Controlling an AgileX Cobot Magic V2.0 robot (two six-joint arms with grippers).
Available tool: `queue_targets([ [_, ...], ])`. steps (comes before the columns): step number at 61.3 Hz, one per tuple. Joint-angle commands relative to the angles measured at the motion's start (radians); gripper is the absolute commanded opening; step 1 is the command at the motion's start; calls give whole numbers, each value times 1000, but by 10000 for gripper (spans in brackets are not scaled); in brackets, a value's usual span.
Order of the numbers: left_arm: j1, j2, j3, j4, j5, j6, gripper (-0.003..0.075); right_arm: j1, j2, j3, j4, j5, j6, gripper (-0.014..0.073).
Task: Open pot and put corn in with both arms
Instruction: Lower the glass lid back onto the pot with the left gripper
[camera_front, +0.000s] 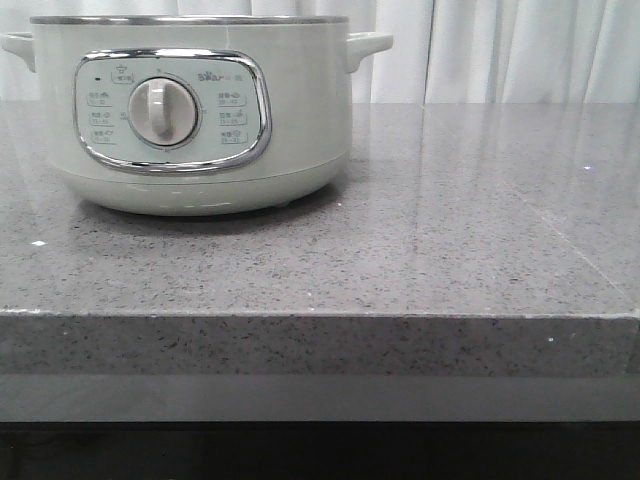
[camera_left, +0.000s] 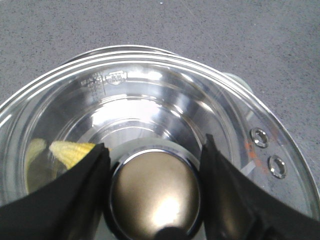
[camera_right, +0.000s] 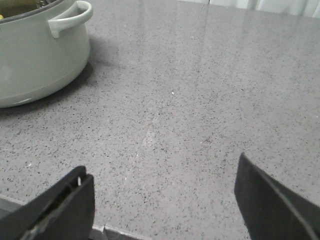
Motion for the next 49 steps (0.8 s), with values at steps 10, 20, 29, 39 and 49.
queue_targets([
  [10,-8,44,-149,-26,-106,3,179,-8,-46,1,14,-100,-7,218],
  [20,-8,90,-193,-26,-95,3,179,-8,-46,1,14,-99,-7,-48],
  [29,-8,127,-209,-26,-90,3,179,-8,-46,1,14,-99,-7,-68],
  [39,-8,162,-209,-26,-97,3,179,-8,-46,1,14,-102,-7,-68],
  [49,-8,186,-209,-26,-126,3,179,-8,-46,1,14,-102,-7,-68],
])
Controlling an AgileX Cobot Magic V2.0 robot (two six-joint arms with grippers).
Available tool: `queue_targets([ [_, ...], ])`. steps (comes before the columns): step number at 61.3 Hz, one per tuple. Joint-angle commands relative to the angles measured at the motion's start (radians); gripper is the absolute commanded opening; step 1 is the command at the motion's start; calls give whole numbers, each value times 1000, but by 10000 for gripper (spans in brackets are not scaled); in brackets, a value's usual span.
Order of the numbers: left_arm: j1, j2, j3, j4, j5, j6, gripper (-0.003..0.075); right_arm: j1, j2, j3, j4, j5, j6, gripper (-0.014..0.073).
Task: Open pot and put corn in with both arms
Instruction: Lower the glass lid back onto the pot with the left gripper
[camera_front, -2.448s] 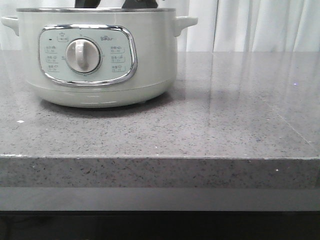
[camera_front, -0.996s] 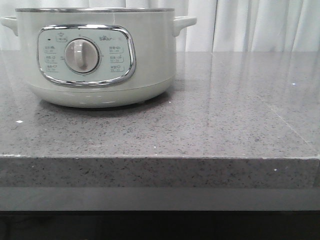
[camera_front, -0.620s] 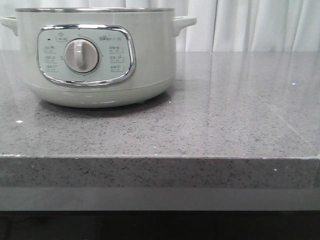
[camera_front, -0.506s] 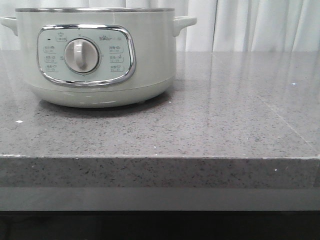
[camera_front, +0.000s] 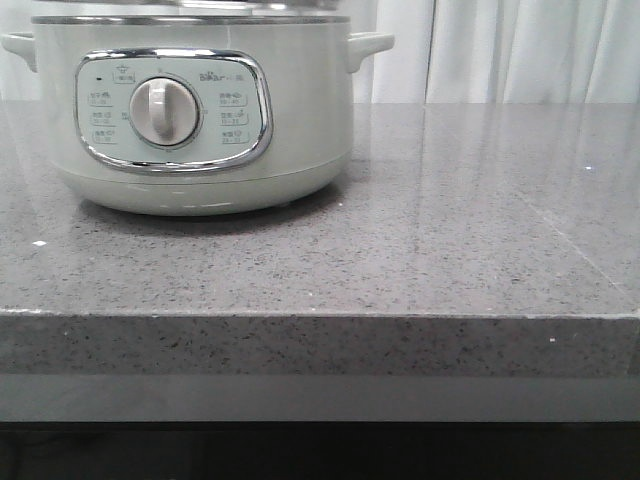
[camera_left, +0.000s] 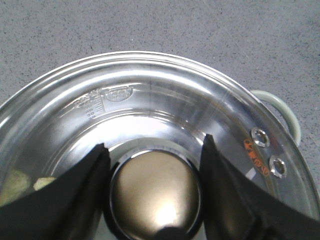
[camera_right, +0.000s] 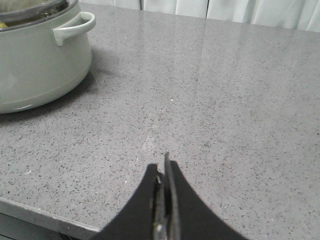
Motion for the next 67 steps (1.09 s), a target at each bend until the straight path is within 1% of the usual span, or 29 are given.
queue_targets([
  [1,-8,-49,-48,-30,-124,3,179,-8,6,-25,12,-81,-7,-68],
  [31,-8,-27,-48,-29,-119,3,179,-8,6,-25,12,-82,-7,-68],
  [48,-8,-27,-48,-29,-70,3,186,-8,6,-25,12,-87,-7,-68],
  [52,-8,-27,-48,-29,-70,3,222,-8,6,-25,12,-87,-7,-68],
  [56,-8,-27,-48,-29,-71,3,300,-8,6,-25,12,-87,-7,-68],
  [59,-8,-27,-48,-29,-77,3,385,-8,6,-25,12,-87,-7,-68],
  [63,-8,-29,-52,-29,-80,3,468,-8,6,-25,12,-87,-7,-68],
  [67,-8,-29,-67,-29,-81,3,510,-8,6,-25,12,-87,-7,-68],
])
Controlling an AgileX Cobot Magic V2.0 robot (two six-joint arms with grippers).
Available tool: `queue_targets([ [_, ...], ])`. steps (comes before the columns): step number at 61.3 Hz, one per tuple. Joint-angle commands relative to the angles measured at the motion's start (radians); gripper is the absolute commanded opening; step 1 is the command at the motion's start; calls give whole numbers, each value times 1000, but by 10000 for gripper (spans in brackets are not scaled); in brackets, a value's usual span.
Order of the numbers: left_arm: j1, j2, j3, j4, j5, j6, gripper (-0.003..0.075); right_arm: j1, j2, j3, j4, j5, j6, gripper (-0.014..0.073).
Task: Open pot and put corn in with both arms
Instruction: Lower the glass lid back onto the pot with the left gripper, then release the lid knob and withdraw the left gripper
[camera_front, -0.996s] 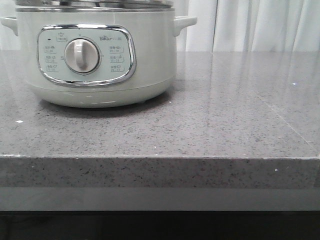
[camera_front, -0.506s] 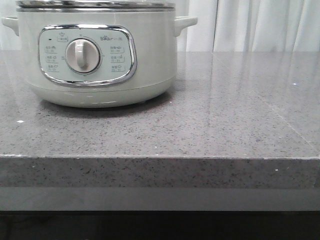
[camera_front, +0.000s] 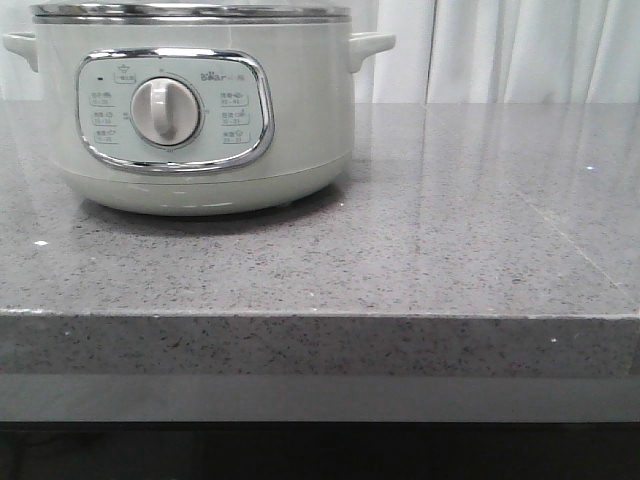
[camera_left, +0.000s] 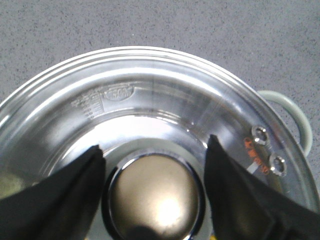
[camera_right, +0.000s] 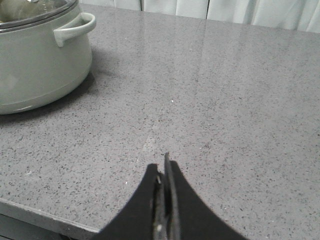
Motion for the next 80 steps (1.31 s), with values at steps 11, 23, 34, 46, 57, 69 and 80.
queue_targets([
  [11,-8,-58,-147,-25,-34,2,517,-8,6,-25,12,-85,-7,-68],
  [23,2,-102,-171,-25,59,2,360,-8,6,-25,12,-85,-7,-68],
  [34,8,-153,-167,-19,88,2,40,-8,6,-25,12,-85,-7,-68],
  [46,8,-257,-76,-19,69,35,-18,-8,6,-25,12,-84,-7,-68],
  [57,8,-443,163,-35,-50,64,-18,-8,6,-25,12,-84,-7,-68],
  [69,8,-687,471,-45,-176,81,-18,-8,6,-25,12,-84,-7,-68],
  [80,8,-924,762,-45,-279,81,-18,-8,6,-25,12,-84,-7,-68],
])
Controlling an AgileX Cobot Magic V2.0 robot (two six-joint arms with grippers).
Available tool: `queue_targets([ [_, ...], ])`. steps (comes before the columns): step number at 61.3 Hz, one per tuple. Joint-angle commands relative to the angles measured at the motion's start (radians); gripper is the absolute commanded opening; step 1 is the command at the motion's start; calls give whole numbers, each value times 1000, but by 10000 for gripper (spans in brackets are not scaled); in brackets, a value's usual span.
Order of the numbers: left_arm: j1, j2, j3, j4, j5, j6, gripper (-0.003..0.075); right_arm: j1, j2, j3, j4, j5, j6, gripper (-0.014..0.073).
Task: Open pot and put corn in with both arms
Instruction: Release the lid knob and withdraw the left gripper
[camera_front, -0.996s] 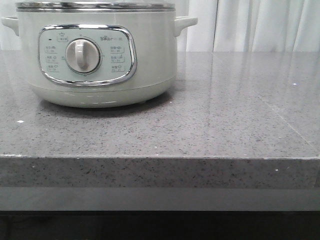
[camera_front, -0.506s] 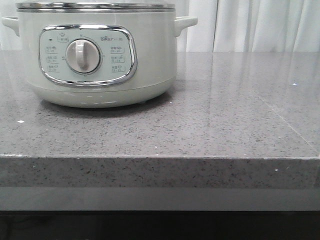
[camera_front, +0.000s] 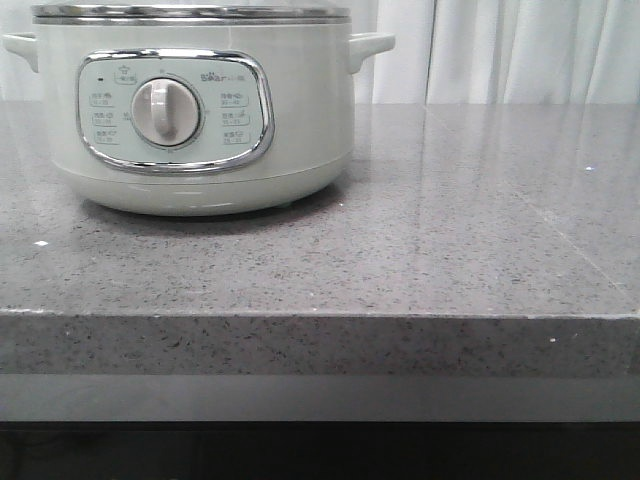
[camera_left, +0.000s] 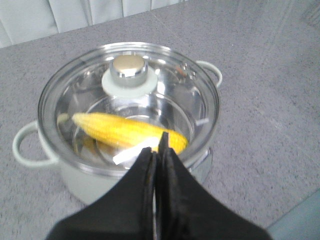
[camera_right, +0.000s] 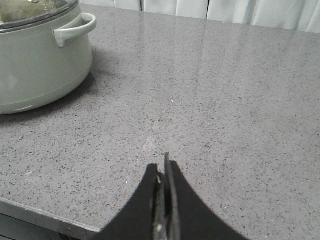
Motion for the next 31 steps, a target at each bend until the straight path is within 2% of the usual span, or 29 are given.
queue_targets([
  [1,2,-134,100,-24,-128,2,-18,-8,6,-25,12,-84,-7,-68],
  [13,2,-432,343,-41,-180,2,-18,-8,6,-25,12,-83,-7,-68],
  [31,2,-803,553,-43,-183,-4,-18,-8,6,-25,12,-83,-7,-68],
])
